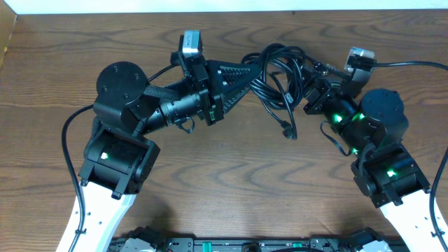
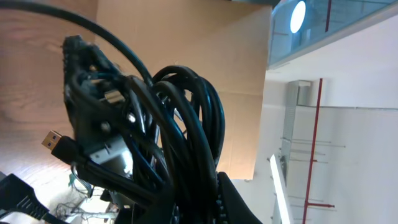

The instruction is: Untangle cables

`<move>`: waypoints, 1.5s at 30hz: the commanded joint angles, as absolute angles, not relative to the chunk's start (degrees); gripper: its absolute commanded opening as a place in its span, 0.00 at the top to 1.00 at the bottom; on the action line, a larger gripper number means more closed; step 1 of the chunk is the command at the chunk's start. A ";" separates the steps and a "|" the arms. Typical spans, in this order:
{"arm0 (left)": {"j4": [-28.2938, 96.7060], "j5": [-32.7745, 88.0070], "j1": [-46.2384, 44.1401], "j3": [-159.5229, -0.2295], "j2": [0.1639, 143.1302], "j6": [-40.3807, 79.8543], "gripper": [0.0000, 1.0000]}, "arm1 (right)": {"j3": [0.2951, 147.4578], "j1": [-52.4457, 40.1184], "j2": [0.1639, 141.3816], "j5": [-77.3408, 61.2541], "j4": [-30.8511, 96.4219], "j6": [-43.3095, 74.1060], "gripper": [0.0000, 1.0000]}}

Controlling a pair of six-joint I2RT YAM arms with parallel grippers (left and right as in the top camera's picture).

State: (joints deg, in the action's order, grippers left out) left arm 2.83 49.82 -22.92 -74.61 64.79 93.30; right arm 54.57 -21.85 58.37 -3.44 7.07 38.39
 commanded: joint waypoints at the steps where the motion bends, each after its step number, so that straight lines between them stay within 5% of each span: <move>1: 2.22 51.90 -23.22 -75.88 63.88 94.17 0.93 | 54.57 -21.10 58.19 -0.34 8.91 37.60 0.01; 16: -7.57 53.49 -20.14 -75.88 63.90 98.50 0.93 | 54.57 -20.93 57.21 -22.33 4.60 34.02 0.01; 45: -17.96 53.63 -14.48 -75.88 63.94 106.17 0.93 | 54.57 -17.82 57.23 -27.97 -17.52 40.56 0.01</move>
State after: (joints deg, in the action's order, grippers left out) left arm -17.63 53.71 -14.61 -74.61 64.34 106.28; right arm 54.30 -18.31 58.02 -26.57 -15.29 39.07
